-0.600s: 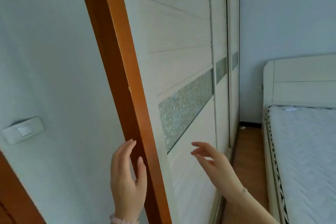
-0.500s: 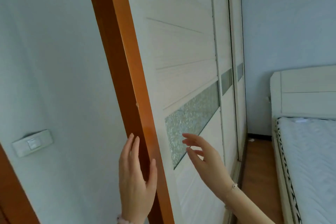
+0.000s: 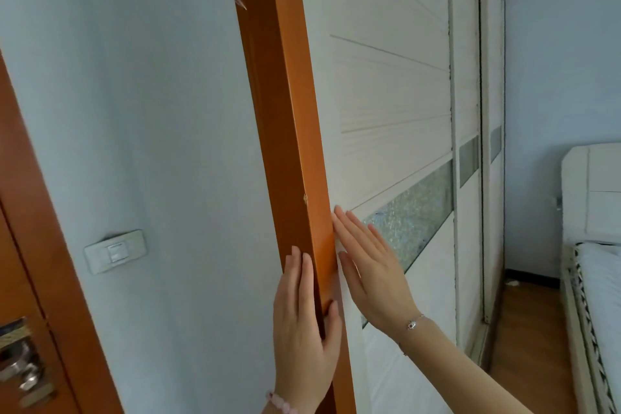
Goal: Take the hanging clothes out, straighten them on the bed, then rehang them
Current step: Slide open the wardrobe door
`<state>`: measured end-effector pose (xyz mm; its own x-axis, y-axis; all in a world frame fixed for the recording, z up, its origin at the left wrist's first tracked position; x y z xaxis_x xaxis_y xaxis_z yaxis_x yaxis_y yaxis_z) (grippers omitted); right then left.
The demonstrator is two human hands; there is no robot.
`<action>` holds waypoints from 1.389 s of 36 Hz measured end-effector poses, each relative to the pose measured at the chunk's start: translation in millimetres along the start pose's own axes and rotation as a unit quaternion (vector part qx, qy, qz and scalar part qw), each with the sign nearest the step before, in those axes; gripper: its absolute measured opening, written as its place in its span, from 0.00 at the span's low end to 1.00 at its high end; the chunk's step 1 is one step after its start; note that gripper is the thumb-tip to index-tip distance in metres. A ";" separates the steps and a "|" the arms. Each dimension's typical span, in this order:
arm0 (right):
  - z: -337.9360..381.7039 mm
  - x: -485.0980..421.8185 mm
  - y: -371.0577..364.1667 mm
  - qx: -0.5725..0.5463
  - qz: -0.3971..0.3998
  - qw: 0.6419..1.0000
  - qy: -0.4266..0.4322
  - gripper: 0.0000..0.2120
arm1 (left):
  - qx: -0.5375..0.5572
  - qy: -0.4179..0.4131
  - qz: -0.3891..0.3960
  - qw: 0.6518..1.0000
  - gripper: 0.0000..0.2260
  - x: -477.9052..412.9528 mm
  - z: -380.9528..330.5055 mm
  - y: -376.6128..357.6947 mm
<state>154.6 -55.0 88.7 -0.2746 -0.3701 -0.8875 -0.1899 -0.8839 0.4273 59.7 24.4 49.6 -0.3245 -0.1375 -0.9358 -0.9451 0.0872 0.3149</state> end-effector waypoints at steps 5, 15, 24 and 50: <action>-3.9 0.0 -2.9 0.037 -0.006 0.999 -0.001 0.25 | 0.016 0.014 -0.006 1.000 0.29 2.0 -1.0 -2.9; -12.0 -3.3 -6.1 0.009 -0.022 1.000 0.004 0.26 | 0.024 0.017 -0.020 0.999 0.28 3.1 0.9 -5.8; -29.0 -9.7 -9.4 -0.002 -0.031 1.000 0.003 0.28 | 0.008 0.036 -0.023 0.999 0.27 2.2 -4.3 -2.1; -203.5 -50.3 -17.3 -0.095 -0.040 0.995 0.018 0.27 | 0.113 0.303 0.114 0.940 0.27 7.3 -29.9 -211.7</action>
<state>363.5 -79.3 90.8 -0.2304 -0.3040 -0.9244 -0.0277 -0.9475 0.3185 256.3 -24.6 -19.1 -0.5442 -0.6197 -0.5654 -0.8385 0.3799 0.3906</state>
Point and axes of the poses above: each hand's wrist, its own x-axis away from the middle knuckle, its own y-axis out of the back of the hand, z = x × y, the point moved 4 cm from there along -x, towards the middle knuckle, and after that the axes turned 2 degrees about -y, right-handed, at the moved point
